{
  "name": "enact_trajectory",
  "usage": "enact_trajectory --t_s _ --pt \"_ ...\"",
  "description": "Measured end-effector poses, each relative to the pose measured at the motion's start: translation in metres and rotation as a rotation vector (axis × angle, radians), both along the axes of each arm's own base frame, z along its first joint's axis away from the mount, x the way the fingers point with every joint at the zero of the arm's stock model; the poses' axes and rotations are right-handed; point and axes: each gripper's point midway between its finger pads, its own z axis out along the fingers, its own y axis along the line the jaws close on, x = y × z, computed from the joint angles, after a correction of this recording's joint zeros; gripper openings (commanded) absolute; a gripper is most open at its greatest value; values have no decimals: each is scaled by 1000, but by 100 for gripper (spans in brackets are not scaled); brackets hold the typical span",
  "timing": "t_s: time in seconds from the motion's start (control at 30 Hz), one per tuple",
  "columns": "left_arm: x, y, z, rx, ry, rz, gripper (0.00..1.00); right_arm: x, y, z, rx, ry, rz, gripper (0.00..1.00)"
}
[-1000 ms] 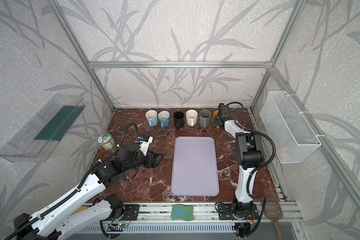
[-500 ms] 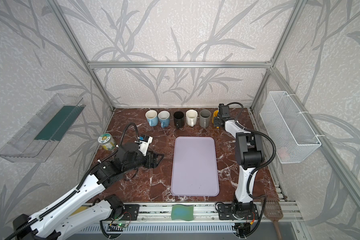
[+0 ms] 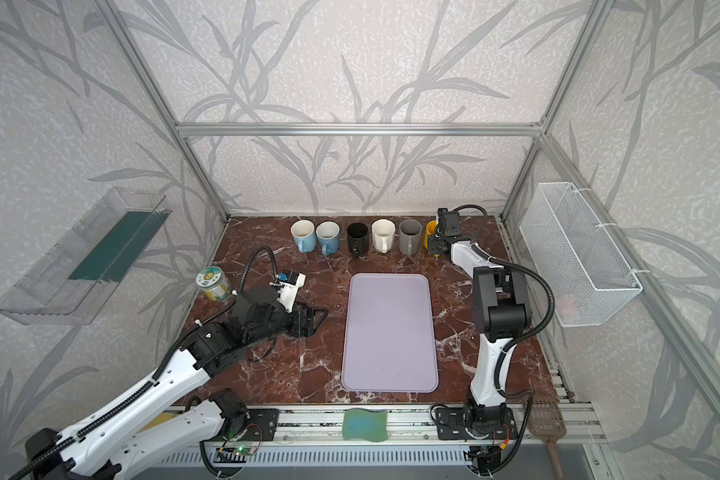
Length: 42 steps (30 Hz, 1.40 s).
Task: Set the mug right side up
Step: 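Lower the yellow mug upright onto the table beside the grey mug, then open the right gripper and lift it off the yellow mug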
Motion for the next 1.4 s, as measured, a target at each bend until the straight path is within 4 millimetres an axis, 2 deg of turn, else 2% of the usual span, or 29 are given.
enact_trajectory --t_s 0.27,0.4,0.5,0.53,0.57,0.6,0.83,1.0,1.13,1.27,1.33,1.4 --pt "-1 -1 0 0 0 -3 81 -3 1 -1 -8 5 16 21" --pt "-1 -1 0 0 0 -3 81 -5 1 0 -10 6 17 34" --pt "-1 -1 0 0 0 -4 83 -5 0 0 -10 5 17 37" --pt "-1 -1 0 0 0 -3 93 -5 0 0 -10 5 17 38" --pt "-1 -1 0 1 0 -4 99 -5 0 1 -10 4 17 38" --pt "-1 -1 0 2 0 -2 99 -5 0 2 -10 2 17 38" --pt "-2 0 -3 12 7 -3 99 -8 1 21 -7 -34 17 40" --pt "-2 1 -3 15 7 0 99 -13 0 46 -5 -80 15 45" --pt "-2 1 -3 15 7 0 99 -17 0 71 2 -129 18 54" --pt "-3 1 -2 18 6 -1 99 -28 1 87 16 -156 23 66" --pt "-2 1 0 19 2 0 99 -35 1 94 24 -167 27 77" --pt "-2 2 2 24 -3 1 99 -42 3 103 37 -183 30 98"
